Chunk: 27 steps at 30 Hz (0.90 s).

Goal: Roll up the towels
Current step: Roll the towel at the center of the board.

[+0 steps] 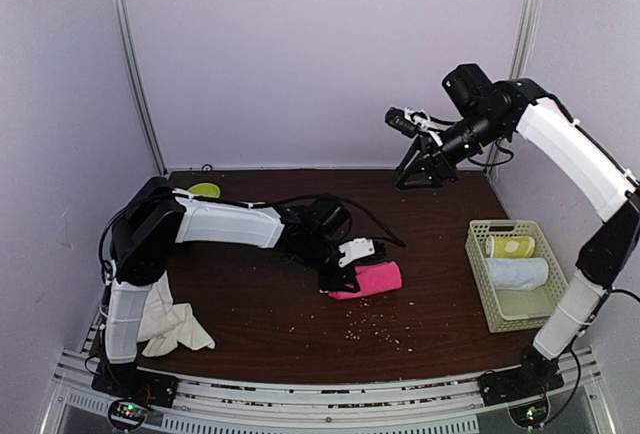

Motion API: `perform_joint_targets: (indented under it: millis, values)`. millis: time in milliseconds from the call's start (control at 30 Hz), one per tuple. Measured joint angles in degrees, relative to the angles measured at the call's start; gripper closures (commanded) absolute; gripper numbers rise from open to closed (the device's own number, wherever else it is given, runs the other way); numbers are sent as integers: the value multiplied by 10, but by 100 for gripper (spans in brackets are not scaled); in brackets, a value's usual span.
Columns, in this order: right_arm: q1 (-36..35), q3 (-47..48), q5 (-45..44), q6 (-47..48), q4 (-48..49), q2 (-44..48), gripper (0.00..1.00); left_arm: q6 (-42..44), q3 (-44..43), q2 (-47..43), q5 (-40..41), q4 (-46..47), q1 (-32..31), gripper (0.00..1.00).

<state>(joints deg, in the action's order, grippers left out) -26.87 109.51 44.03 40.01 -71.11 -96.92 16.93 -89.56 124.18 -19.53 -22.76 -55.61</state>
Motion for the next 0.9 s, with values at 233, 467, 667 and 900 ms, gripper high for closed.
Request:
perform_joint_targets:
  millis: [233,467,667,900]
  values:
    - [-22,-151,12,-36,80,148,56,-56,-98,74,-181,-78,61,77]
    - [-157,-307,-99,3,115,155,58,-82,-183,139,-282,-151,76,84]
    - [-191,-430,-232,18,191,151,44,-97,-195,152,-316,-166,81,84]
    - [-213,-481,-320,46,318,119,37,-103,-200,161,-343,-170,89,84]
